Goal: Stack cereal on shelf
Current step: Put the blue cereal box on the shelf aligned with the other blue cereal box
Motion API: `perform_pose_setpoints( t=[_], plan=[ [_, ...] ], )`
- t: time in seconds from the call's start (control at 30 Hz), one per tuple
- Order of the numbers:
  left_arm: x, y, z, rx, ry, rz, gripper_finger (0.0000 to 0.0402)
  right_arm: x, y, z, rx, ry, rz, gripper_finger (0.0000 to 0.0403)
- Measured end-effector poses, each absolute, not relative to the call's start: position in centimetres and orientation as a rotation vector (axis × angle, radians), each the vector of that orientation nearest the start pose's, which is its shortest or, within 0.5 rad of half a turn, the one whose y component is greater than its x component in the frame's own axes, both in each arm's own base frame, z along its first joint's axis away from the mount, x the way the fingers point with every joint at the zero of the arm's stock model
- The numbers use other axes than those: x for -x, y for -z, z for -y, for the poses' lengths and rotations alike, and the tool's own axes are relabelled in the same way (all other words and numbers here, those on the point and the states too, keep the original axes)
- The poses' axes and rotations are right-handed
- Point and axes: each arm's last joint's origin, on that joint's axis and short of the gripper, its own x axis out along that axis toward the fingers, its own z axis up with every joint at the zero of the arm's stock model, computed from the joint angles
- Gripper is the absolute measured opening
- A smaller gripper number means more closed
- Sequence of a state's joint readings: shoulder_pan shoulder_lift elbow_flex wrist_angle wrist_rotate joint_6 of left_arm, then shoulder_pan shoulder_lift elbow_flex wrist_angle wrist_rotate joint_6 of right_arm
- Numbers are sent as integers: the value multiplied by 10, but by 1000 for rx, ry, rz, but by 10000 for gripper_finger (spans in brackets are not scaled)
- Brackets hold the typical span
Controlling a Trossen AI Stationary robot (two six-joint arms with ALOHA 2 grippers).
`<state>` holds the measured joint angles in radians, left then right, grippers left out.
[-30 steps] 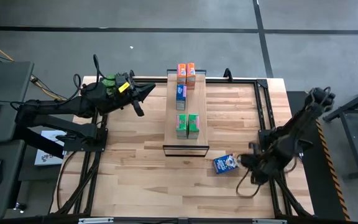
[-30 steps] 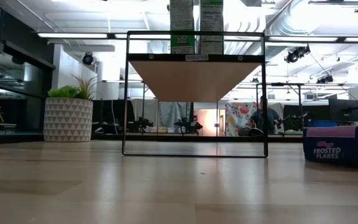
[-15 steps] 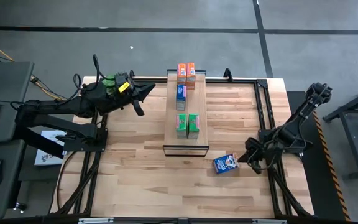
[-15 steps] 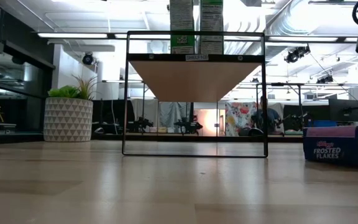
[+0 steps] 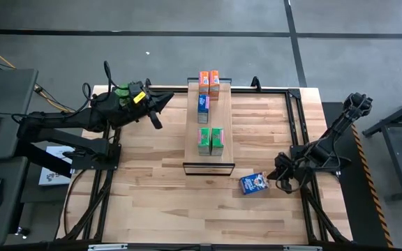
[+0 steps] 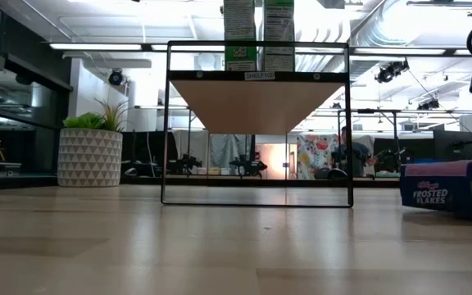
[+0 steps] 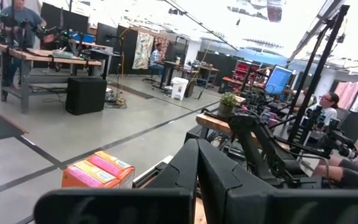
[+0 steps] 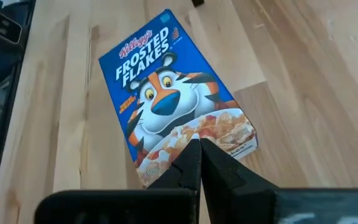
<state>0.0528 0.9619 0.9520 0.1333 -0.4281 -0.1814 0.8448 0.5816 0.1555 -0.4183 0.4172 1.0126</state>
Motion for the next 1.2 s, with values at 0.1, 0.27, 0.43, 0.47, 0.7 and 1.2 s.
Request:
perform_pose_setpoints(
  t=[0.1, 0.27, 0.43, 0.47, 0.7, 1.2],
  plan=[
    [-207, -389, -23, 201, -476, 166, 0, -81, -131, -74, -430, -23, -804, 0],
    [-207, -389, -23, 202, -475, 166, 0, -79, -129, -72, -400, -26, -843, 0],
    [-207, -389, -23, 228, -473, 172, 0, -78, -129, -72, -385, -37, -854, 0],
    [-207, -389, -23, 228, -473, 172, 0, -78, -128, -72, -386, -39, -859, 0],
    [-207, -389, -23, 228, -473, 172, 0, -75, -125, -74, -395, -112, -957, 0],
    [-207, -389, -23, 227, -472, 171, 0, -78, -128, -76, -433, -124, -903, 0]
  ],
)
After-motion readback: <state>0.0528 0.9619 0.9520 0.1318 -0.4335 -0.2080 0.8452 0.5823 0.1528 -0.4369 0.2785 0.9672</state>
